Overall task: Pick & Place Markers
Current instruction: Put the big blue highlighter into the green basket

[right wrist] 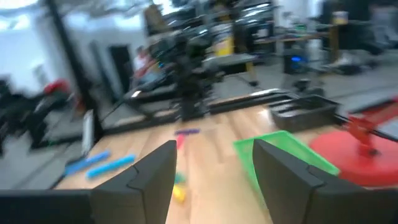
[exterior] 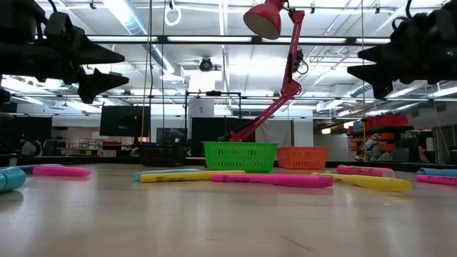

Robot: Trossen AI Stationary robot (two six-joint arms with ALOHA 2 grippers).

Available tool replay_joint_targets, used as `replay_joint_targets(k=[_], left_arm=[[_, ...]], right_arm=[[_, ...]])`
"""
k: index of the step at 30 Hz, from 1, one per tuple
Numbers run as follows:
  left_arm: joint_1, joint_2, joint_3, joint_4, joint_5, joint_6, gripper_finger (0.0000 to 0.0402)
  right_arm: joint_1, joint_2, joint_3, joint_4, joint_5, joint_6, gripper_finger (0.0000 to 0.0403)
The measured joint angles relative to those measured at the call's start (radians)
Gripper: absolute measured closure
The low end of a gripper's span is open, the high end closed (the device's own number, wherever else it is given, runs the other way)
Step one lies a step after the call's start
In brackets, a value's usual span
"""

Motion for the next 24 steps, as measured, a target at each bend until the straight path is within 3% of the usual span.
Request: replay_joint_targets(k=[6,17,24], left_arm=[[0.0,0.0,0.0,0.0,0.0,0.0,0.0106],[0.0,0.0,0.0,0.0,0.0,0.0,0.0106],[0.0,0.0,0.0,0.0,0.0,0.0,0.0106]], right_arm=[[0.0,0.021,0.085,-0.126,0.15,0.09,0.0188],[0.0,0.197,0.412,-0.3,0.455,0.083,0.0188],[0.0,0.362,0.625,-0.363,0.508,0.089,0.0188]])
